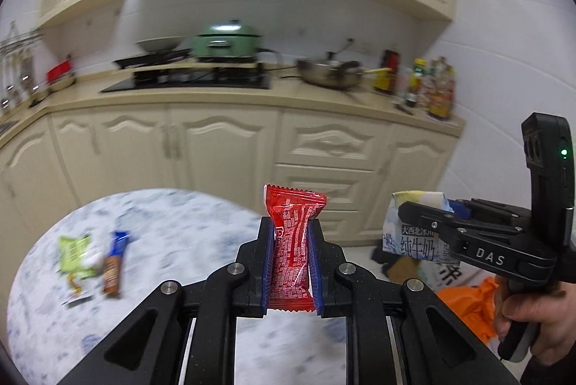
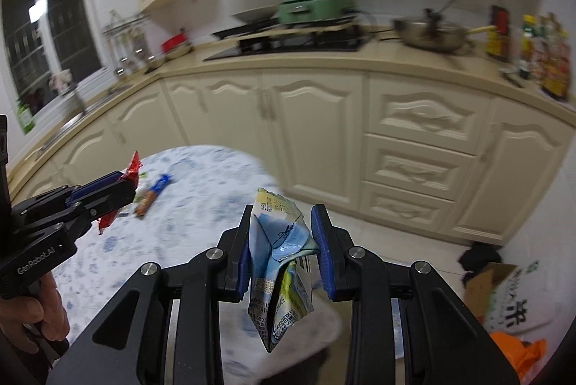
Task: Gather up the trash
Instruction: 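Lift the wrapper and milk packet and carry both tools to the blue bin, then open both tools over the blue bin to drop the wrapper and packet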
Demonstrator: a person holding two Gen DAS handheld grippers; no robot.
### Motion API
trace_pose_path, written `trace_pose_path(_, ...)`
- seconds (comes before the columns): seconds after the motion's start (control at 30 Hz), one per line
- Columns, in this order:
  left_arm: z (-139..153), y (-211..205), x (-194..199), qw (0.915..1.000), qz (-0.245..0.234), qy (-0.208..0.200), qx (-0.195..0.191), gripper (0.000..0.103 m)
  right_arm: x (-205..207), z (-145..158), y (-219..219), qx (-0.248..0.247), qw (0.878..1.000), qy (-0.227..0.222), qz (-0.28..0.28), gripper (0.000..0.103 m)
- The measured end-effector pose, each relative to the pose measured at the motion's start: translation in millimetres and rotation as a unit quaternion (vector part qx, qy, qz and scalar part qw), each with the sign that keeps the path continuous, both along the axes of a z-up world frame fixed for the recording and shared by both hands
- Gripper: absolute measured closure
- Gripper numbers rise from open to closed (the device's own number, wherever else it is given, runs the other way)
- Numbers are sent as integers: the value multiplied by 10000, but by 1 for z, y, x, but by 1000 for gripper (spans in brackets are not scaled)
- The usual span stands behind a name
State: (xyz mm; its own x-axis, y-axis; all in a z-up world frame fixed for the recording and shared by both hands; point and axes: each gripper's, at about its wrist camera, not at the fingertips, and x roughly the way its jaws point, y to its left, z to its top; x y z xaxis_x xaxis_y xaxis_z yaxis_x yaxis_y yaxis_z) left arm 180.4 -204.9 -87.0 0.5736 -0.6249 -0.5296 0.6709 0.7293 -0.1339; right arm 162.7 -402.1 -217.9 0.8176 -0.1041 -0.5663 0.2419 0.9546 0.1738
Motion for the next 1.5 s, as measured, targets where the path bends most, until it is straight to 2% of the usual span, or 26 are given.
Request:
trace_pose_path(0.17, 1, -47, 0, 9988, -493, 40, -65, 89, -31, -1, -45, 12, 9986, 1, -534, 73)
trace_pose_path(0.33, -9, -104, 16, 9947, -996, 270, -51, 89, -51, -13, -85, 153, 9952, 61, -961, 73)
trace_pose_path(0.5, -29, -164, 37, 9884, -1386, 607, 144, 89, -59, -41, -124, 381, 9904, 260, -1301, 73)
trace_pose_path(0.77, -71, -251, 85, 9769, -1639, 1192, 675, 89, -58, -99, -178, 906, 9800, 591, -1673, 73)
trace_pose_path(0.97, -110, -324, 113, 9605, -1801, 1764, 1181, 84, -47, -148, -207, 1394, 9696, 892, -1800, 71)
trace_pose_path(1.03, -123, -347, 123, 9564, -1756, 1841, 1434, 80, -46, -167, -216, 1607, 9634, 1007, -1893, 66)
trace_pose_path(1.07, -126, -355, 127, 9551, -1757, 1847, 1511, 67, -45, -178, -220, 1674, 9596, 1102, -1977, 55)
trace_pose_path(1.1, -129, -360, 130, 9544, -1728, 1850, 1584, 47, -46, -185, -222, 1715, 9568, 1147, -2048, 42)
trace_pose_path(1.2, -129, -368, 139, 9588, -1592, 1713, 1613, 24, -52, -199, -225, 1962, 9498, 1145, -2153, 25)
trace_pose_path(1.23, -127, -370, 142, 9598, -1567, 1683, 1610, 21, -56, -202, -224, 1968, 9482, 1143, -2216, 22)
trace_pose_path(1.3, -124, -370, 145, 9626, -1457, 1585, 1644, 11, -59, -202, -224, 1982, 9467, 1144, -2268, 6)
trace_pose_path(1.33, -121, -372, 148, 9648, -1408, 1504, 1636, 10, -61, -203, -224, 2008, 9455, 1136, -2295, 2)
trace_pose_path(1.5, -107, -368, 147, 9734, -1144, 1137, 1627, 2, -65, -197, -219, 1996, 9411, 1159, -2470, 0)
